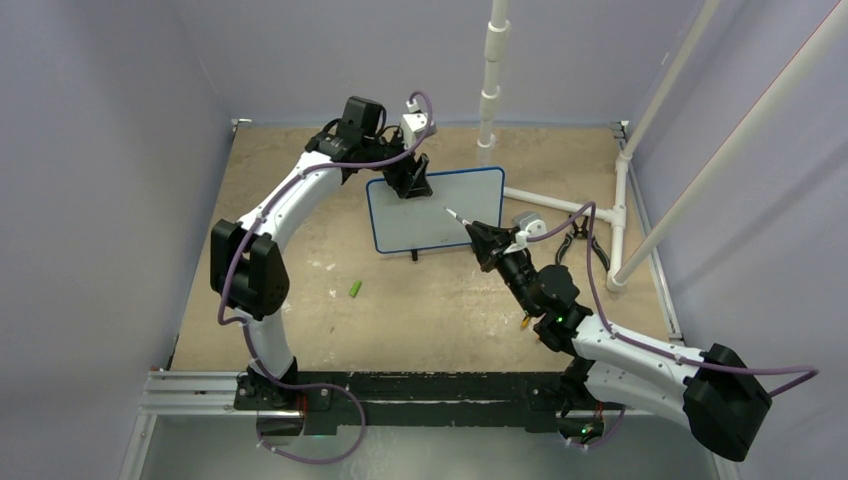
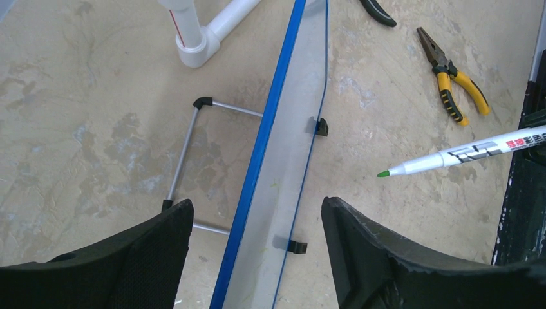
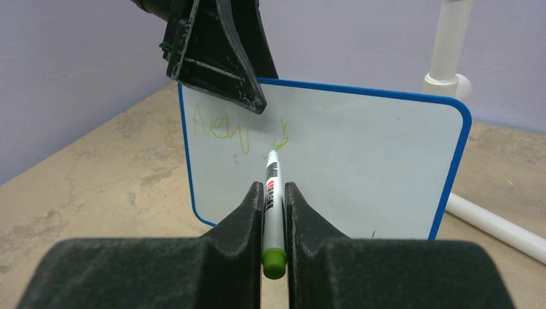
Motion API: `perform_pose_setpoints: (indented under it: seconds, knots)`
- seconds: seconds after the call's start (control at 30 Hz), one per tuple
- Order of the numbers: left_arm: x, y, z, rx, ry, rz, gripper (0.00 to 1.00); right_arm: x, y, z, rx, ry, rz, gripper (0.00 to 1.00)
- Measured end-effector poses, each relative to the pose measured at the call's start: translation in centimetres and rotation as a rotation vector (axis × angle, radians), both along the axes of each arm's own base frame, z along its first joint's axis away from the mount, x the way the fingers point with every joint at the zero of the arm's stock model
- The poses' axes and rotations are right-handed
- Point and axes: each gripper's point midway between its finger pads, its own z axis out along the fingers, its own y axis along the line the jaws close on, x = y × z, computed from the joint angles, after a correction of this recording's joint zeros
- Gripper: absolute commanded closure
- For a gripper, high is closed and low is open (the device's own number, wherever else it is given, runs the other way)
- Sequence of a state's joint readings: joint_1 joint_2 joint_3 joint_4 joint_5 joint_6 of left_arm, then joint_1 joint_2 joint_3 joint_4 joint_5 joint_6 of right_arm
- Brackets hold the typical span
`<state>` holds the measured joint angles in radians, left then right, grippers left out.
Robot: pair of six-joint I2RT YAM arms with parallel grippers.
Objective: Write a sentence on the whiteboard
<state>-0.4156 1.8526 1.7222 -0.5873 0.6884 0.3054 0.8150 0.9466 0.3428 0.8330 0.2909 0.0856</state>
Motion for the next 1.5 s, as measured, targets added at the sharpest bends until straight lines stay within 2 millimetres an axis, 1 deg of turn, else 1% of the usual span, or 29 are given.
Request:
perform_pose_setpoints:
  seconds: [0.13, 0.2, 0.33, 0.4, 0.5, 0.6, 0.7, 0.93, 1.5]
  knots:
    - [0.4, 0.8, 0.3, -0.001, 0.004, 0.015, 0.41, -0.1, 0.0, 0.0, 0.000, -0.001, 0.003, 1.00]
    - [0.3, 1.2, 0.2, 0.002, 0.019, 0.020, 0.43, -0.1, 0.0, 0.2, 0.004, -0.005, 0.003, 1.00]
    - [0.0, 1.5, -0.1, 0.006, 0.039, 0.017, 0.61, -0.1, -0.1, 0.3, 0.005, -0.007, 0.002, 1.00]
    - [-0.1, 1.5, -0.2, 0.008, 0.043, 0.013, 0.72, 0.0, 0.0, 0.2, 0.002, -0.008, 0.001, 1.00]
    - [-0.2, 1.5, -0.2, 0.009, 0.041, 0.003, 0.87, 0.3, 0.2, -0.5, -0.021, 0.000, -0.006, 1.00]
    - [-0.6, 1.3, -0.2, -0.004, 0.046, -0.021, 1.00, 0.7, 0.5, -1.4, -0.046, 0.011, -0.010, 1.00]
    - [-1.0, 1.0, -0.2, -0.023, 0.057, -0.044, 1.00, 0.9, 0.6, -1.4, -0.048, -0.001, -0.013, 1.00]
    - [-1.1, 0.8, -0.3, -0.040, 0.051, -0.058, 1.00, 1.3, 1.0, -0.8, -0.032, -0.041, -0.016, 1.00]
    - [-1.0, 1.4, -0.4, -0.052, 0.041, -0.052, 1.00, 3.1, 2.9, -1.6, -0.057, -0.029, -0.015, 1.00]
